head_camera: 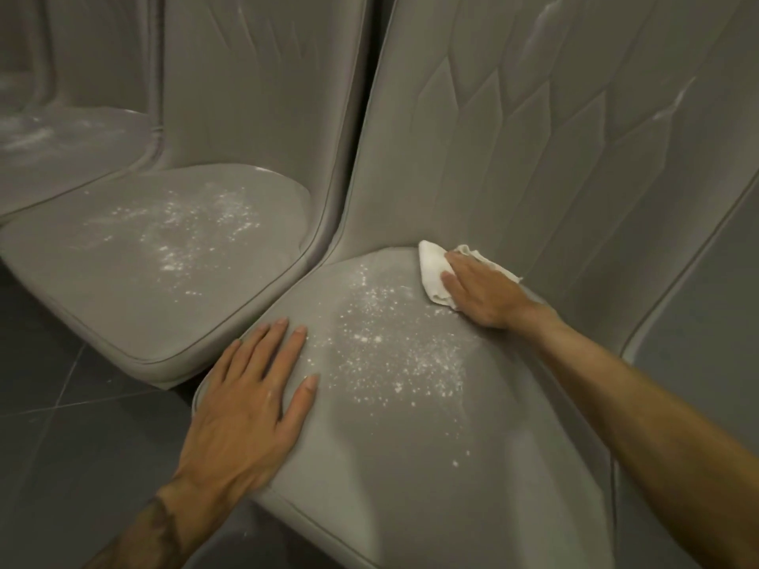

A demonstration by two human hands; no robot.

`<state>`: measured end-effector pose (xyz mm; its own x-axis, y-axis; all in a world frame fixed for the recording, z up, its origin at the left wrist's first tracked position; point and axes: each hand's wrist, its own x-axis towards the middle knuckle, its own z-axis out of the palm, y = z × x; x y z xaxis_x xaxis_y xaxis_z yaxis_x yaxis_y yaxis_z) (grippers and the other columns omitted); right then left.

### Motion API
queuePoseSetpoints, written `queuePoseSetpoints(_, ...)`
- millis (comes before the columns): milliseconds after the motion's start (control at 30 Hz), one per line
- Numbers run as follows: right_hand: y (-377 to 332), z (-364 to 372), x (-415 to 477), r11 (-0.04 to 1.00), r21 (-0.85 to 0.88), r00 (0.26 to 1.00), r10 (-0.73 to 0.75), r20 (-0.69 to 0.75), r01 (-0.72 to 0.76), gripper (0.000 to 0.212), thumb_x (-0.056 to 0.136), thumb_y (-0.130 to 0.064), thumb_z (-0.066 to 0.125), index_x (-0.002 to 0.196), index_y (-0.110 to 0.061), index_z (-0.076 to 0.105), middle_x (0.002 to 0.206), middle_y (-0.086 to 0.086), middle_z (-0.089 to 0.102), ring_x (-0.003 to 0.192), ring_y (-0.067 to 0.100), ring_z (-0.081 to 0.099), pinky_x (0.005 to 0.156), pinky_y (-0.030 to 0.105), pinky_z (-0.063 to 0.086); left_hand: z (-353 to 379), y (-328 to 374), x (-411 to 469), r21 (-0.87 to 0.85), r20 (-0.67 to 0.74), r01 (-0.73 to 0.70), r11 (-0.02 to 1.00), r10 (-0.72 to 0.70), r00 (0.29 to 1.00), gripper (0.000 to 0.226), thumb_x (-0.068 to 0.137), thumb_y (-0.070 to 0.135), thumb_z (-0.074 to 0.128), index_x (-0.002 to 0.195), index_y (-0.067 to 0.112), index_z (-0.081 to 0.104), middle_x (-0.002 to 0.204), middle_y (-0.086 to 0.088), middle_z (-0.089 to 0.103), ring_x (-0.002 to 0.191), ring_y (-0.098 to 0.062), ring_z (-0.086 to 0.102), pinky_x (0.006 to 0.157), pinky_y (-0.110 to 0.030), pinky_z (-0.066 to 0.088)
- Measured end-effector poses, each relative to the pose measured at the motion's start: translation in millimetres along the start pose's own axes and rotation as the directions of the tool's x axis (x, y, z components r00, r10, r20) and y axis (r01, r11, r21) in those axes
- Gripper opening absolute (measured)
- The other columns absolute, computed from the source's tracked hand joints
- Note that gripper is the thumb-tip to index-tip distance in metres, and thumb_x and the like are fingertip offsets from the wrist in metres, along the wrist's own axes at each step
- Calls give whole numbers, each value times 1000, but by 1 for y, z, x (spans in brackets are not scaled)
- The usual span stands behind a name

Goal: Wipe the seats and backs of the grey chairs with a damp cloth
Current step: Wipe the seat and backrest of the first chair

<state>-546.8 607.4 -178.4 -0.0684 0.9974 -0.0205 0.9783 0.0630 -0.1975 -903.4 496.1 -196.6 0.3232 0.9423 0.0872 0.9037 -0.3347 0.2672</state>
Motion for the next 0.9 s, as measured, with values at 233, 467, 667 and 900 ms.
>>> queuePoseSetpoints(233, -81, 16, 29, 993, 23, 993, -117, 11, 117, 40, 109, -35, 32, 124, -4, 53, 136, 20, 53, 123, 39, 52, 108, 48, 39, 1, -3, -2, 3, -18, -9, 1000, 9, 1000, 74, 102, 65, 13, 166, 28, 20, 174, 1, 24, 161, -15, 19, 133, -39, 10)
queuePoseSetpoints(467, -63, 9, 28, 997, 17, 998, 70, 2, -70, 42, 110, -33, 33, 125, -1, 55, 135, 25, 55, 129, 39, 49, 111, 46, 36, 2, -5, -1, 35, -11, -5, 999, 5, 1000, 75, 104, 64, 14, 167, 25, 22, 174, -1, 24, 162, -17, 20, 134, -45, 16)
queuePoseSetpoints(667, -84, 11, 25, 996, 37, 995, -80, 65, 78, 43, 110, -38, 31, 134, -6, 48, 147, 16, 51, 129, 36, 52, 109, 47, 40, 2, -5, -1, 22, -5, -18, 1000, 18, 1000, 75, 103, 64, 15, 167, 25, 22, 174, -2, 24, 162, -19, 20, 134, -43, 12)
queuePoseSetpoints(900, -60, 10, 32, 999, 24, 998, 31, 56, -32, 46, 110, -37, 32, 129, -3, 54, 142, 21, 54, 131, 40, 50, 110, 48, 39, 2, -5, 0, 26, -6, -13, 1000, 13, 1000, 76, 103, 63, 13, 167, 24, 22, 174, -2, 25, 162, -19, 20, 134, -44, 13)
